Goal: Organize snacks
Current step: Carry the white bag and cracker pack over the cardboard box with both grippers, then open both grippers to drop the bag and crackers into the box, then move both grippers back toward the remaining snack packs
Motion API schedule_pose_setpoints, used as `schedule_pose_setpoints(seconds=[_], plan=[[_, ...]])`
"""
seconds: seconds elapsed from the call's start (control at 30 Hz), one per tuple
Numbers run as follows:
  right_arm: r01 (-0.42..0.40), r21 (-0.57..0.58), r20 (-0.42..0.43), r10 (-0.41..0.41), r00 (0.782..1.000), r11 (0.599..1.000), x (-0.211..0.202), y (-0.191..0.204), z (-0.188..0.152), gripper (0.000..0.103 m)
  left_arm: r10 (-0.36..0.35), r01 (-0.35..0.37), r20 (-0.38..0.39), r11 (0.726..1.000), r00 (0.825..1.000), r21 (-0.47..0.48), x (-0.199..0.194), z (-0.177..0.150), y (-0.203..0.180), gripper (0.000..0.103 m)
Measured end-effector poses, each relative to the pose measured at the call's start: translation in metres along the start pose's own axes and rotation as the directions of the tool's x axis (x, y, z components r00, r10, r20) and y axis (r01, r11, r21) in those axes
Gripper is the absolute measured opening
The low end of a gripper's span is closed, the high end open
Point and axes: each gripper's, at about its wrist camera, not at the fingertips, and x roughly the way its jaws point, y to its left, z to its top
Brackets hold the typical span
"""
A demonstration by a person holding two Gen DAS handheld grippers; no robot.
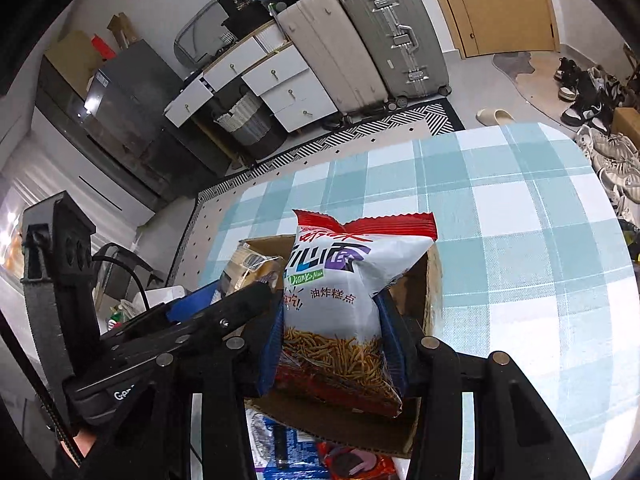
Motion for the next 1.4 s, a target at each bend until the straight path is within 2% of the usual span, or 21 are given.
schedule_pose_setpoints(seconds=[0.1, 0.23, 0.3, 0.4, 0.53, 0.63, 0.73, 0.83, 0.97, 1.1, 1.17, 1.2, 1.27, 1.33, 1.4], plan=[[0.013, 0.006, -0.007, -0.013, 1.000, 1.000, 0.005, -0.002, 0.000, 0.045, 0.022, -0.022, 0.001, 1.000, 1.000, 0.012, 0.006, 0.001, 0.002, 0.065], [0.005, 0.005, -0.021, -0.005, 1.000, 1.000, 0.007, -0.002, -0.001, 0.045, 0.050, -0.052, 0.051, 0.998, 0.997, 0.035, 0.000, -0.001, -0.002, 0.066], [-0.006, 0.000, -0.012, 0.006, 1.000, 1.000, 0.005, -0.002, -0.001, 0.047, 0.036, -0.037, 0.040, 0.999, 0.999, 0.031, -0.002, -0.001, 0.000, 0.070], [0.001, -0.013, 0.002, -0.001, 1.000, 1.000, 0.000, 0.001, 0.000, 0.055, 0.025, -0.025, 0.011, 1.000, 1.000, 0.016, -0.001, -0.001, 0.002, 0.071], [-0.002, -0.030, 0.024, 0.003, 1.000, 1.000, -0.013, 0.006, -0.001, 0.055, 0.024, -0.024, 0.001, 0.999, 1.000, 0.031, -0.008, -0.005, 0.000, 0.077], [-0.003, -0.038, 0.053, 0.005, 0.999, 0.999, -0.028, 0.009, -0.003, 0.055, 0.058, -0.060, 0.046, 0.997, 0.997, 0.049, -0.028, -0.011, -0.004, 0.077], [-0.003, -0.040, 0.090, 0.007, 0.996, 0.999, -0.048, 0.011, -0.008, 0.056, 0.125, -0.139, 0.159, 0.987, 0.979, 0.080, -0.057, -0.021, -0.007, 0.077], [-0.015, -0.042, 0.146, 0.021, 0.989, 0.999, -0.072, 0.013, -0.014, 0.061, 0.165, -0.192, 0.245, 0.977, 0.955, 0.091, -0.085, -0.034, -0.010, 0.080], [0.049, -0.080, 0.247, -0.028, 0.969, 0.996, -0.103, 0.023, -0.026, 0.064, 0.244, -0.294, 0.360, 0.951, 0.900, 0.090, -0.125, -0.057, -0.016, 0.080], [0.040, -0.094, 0.313, -0.008, 0.950, 0.995, -0.131, 0.029, -0.041, 0.067, 0.288, -0.365, 0.428, 0.925, 0.857, 0.108, -0.161, -0.079, -0.023, 0.083], [0.049, -0.118, 0.333, -0.007, 0.943, 0.992, -0.146, 0.036, -0.053, 0.067, 0.277, -0.363, 0.451, 0.925, 0.848, 0.113, -0.177, -0.091, -0.025, 0.089], [0.059, -0.134, 0.341, -0.010, 0.940, 0.989, -0.151, 0.039, -0.057, 0.067, 0.275, -0.363, 0.458, 0.925, 0.845, 0.114, -0.184, -0.098, -0.026, 0.090], [0.085, -0.182, 0.390, -0.008, 0.921, 0.980, -0.170, 0.050, -0.077, 0.067, 0.284, -0.373, 0.474, 0.922, 0.834, 0.103, -0.195, -0.114, -0.027, 0.090], [0.076, -0.219, 0.410, 0.021, 0.912, 0.973, -0.183, 0.057, -0.096, 0.071, 0.269, -0.361, 0.481, 0.926, 0.835, 0.108, -0.204, -0.129, -0.028, 0.090], [0.069, -0.244, 0.422, 0.042, 0.905, 0.967, -0.192, 0.062, -0.113, 0.076, 0.271, -0.369, 0.492, 0.922, 0.827, 0.113, -0.211, -0.144, -0.031, 0.090]])
